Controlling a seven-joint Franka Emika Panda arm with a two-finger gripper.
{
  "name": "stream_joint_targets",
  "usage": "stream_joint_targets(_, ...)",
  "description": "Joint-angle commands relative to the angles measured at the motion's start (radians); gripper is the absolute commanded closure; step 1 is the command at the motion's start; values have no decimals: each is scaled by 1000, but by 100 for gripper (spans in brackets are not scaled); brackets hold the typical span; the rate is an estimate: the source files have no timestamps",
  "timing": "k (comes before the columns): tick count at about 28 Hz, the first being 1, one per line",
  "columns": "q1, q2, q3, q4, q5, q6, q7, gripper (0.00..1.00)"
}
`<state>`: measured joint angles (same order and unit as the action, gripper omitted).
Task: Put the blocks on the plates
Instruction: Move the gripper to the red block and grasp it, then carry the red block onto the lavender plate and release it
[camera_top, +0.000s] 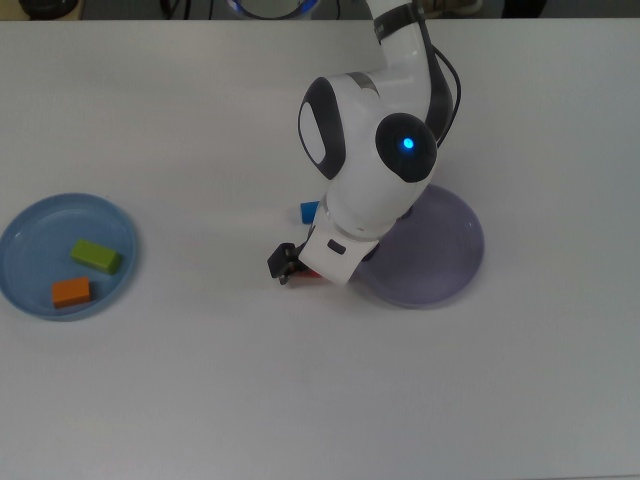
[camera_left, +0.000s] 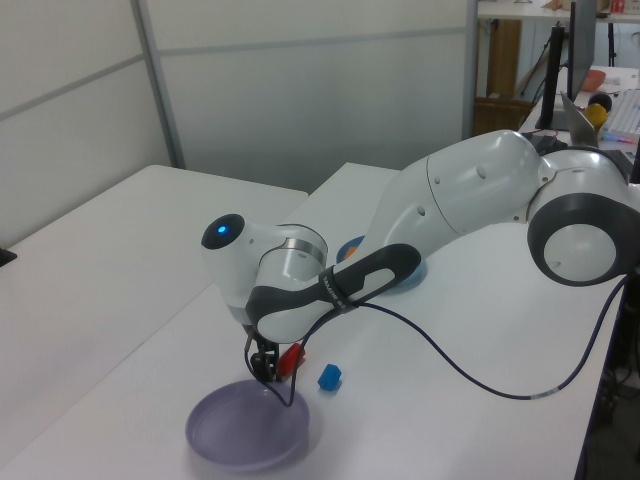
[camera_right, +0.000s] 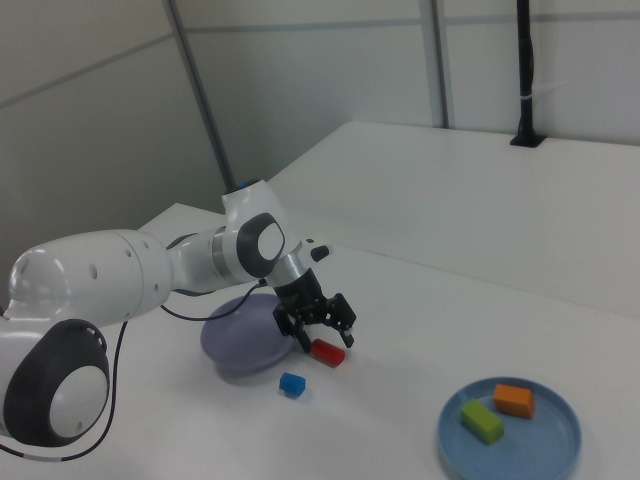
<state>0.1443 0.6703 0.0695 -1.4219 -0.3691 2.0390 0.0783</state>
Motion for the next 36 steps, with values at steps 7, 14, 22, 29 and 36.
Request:
stream_joint_targets(7,-2,-9,-10,-14,-14,-5,6,0)
stream_joint_targets(14,-2,-21,-10,-15,-13,-60,8,11)
stream_joint_targets(22,-2,-28,-10,-15,-13,-109,9,16)
stream_joint_targets(29,-2,-26,-10,-14,-11,-108,5,49)
stream_joint_targets(36,-6,-26,-10,-6,-7,-106,3,77)
